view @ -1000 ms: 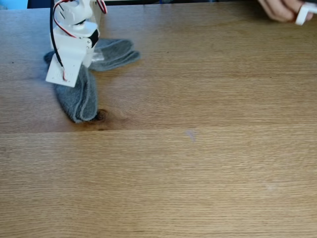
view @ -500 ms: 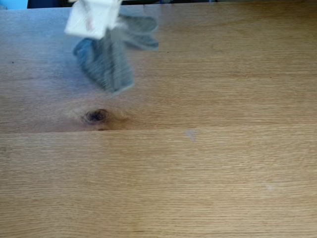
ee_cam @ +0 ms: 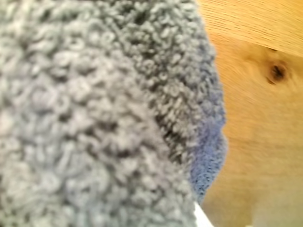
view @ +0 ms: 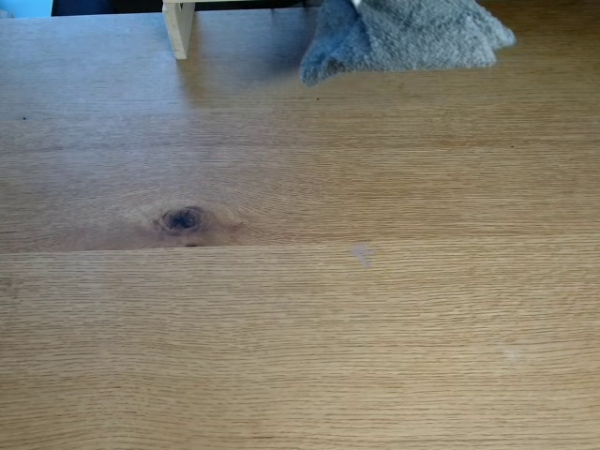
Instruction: Clean the area in front of the robot
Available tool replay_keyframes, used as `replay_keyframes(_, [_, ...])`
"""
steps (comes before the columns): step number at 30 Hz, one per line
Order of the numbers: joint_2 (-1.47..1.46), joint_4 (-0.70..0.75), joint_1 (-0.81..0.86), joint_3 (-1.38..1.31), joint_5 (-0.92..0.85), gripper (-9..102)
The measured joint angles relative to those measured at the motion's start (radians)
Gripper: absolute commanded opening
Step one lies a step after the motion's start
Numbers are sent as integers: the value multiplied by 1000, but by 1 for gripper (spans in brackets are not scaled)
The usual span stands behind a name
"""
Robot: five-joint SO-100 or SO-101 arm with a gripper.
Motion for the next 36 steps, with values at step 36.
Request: replay_keyframes(36, [-1378, -1014, 106, -693, -184, 0])
